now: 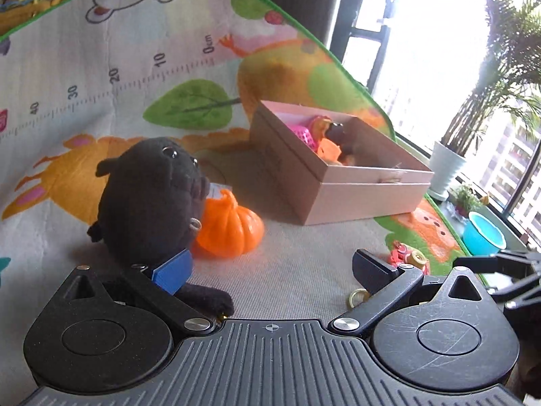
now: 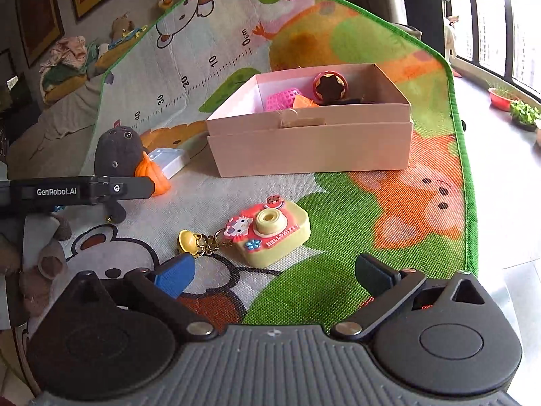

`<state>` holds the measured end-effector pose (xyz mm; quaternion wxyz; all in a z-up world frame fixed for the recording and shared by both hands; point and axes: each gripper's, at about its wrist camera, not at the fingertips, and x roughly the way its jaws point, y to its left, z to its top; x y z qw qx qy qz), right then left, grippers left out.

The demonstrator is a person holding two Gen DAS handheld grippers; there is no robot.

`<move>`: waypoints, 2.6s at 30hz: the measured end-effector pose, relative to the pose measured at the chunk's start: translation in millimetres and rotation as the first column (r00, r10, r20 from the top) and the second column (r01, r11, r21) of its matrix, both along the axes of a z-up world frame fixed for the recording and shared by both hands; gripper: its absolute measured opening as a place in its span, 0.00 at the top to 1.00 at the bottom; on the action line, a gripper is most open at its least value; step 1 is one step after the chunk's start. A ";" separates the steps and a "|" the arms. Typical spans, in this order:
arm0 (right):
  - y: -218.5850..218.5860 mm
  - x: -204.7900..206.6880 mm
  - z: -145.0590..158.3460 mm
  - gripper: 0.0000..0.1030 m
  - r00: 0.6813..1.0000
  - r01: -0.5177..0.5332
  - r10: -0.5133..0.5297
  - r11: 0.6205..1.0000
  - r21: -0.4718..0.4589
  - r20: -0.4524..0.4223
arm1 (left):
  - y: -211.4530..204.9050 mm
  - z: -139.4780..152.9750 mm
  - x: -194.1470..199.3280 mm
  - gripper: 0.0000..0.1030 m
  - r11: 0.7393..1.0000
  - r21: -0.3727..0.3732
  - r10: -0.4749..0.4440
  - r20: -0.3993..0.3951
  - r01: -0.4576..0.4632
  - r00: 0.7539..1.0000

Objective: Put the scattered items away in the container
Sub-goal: 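Move the left tool to the orange pumpkin bowl while the right tool approaches the Hello Kitty keychain toy, then grasp the orange pumpkin bowl with the left tool while the right tool grasps the Hello Kitty toy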

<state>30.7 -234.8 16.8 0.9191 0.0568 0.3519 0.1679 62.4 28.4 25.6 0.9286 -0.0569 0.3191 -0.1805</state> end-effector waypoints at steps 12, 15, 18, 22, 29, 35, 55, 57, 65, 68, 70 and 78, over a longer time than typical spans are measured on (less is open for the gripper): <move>3.5 2.4 -3.9 0.00 1.000 -0.010 0.010 1.000 -0.016 -0.006 | -20.3 -2.0 39.8 0.01 0.993 0.120 0.020 -0.014 -0.018 1.000; 4.1 2.3 -3.9 0.00 1.000 -0.009 0.009 1.000 -0.022 -0.006 | -23.3 -5.1 42.0 0.21 0.989 0.145 0.042 -0.013 -0.040 0.999; 9.4 2.2 -3.6 0.00 1.000 -0.015 0.014 0.998 -0.058 -0.006 | -21.1 -6.7 42.7 0.42 0.985 0.165 0.063 -0.022 -0.059 0.998; 13.7 2.3 -4.4 0.00 1.000 -0.017 0.016 0.996 -0.093 -0.004 | -23.3 -3.6 30.2 0.48 0.979 0.199 0.038 0.000 -0.038 0.999; 17.1 2.7 -5.4 0.00 1.000 -0.018 0.018 0.992 -0.122 -0.003 | -40.2 2.7 -20.7 0.56 0.973 0.154 -0.171 -0.034 0.175 0.985; 21.1 2.4 -6.2 0.00 1.000 -0.023 0.022 0.987 -0.158 -0.003 | -42.4 -1.5 -46.9 0.46 0.969 0.137 -0.201 -0.029 0.203 0.979; 16.0 12.0 9.8 0.28 0.982 -0.153 0.179 0.935 -0.322 0.053 | -28.8 -15.6 -43.6 0.07 0.992 0.098 -0.077 0.005 0.076 0.997; 18.8 19.0 10.9 0.28 0.980 -0.169 0.193 0.935 -0.312 0.048 | -28.3 -15.7 -43.7 0.07 0.993 0.093 -0.076 0.006 0.075 0.997; 27.9 39.9 1.5 0.31 0.972 -0.224 0.233 0.942 -0.248 0.006 | -25.0 -16.0 -43.9 0.06 0.995 0.069 -0.076 0.006 0.076 0.997; 22.9 34.0 4.1 0.45 0.972 -0.228 0.233 0.949 -0.217 -0.001 | -24.0 -15.9 -43.9 0.06 0.995 0.061 -0.076 0.005 0.076 0.997; 15.8 25.4 6.1 0.45 0.979 -0.201 0.204 0.959 -0.198 -0.003 | -23.5 -15.8 -43.9 0.06 0.996 0.056 -0.076 0.005 0.075 0.997; -7.1 -3.8 0.8 0.44 0.994 -0.096 0.101 0.985 -0.140 0.030 | -28.4 -4.4 -33.3 0.07 0.991 0.086 -0.103 0.019 0.101 0.995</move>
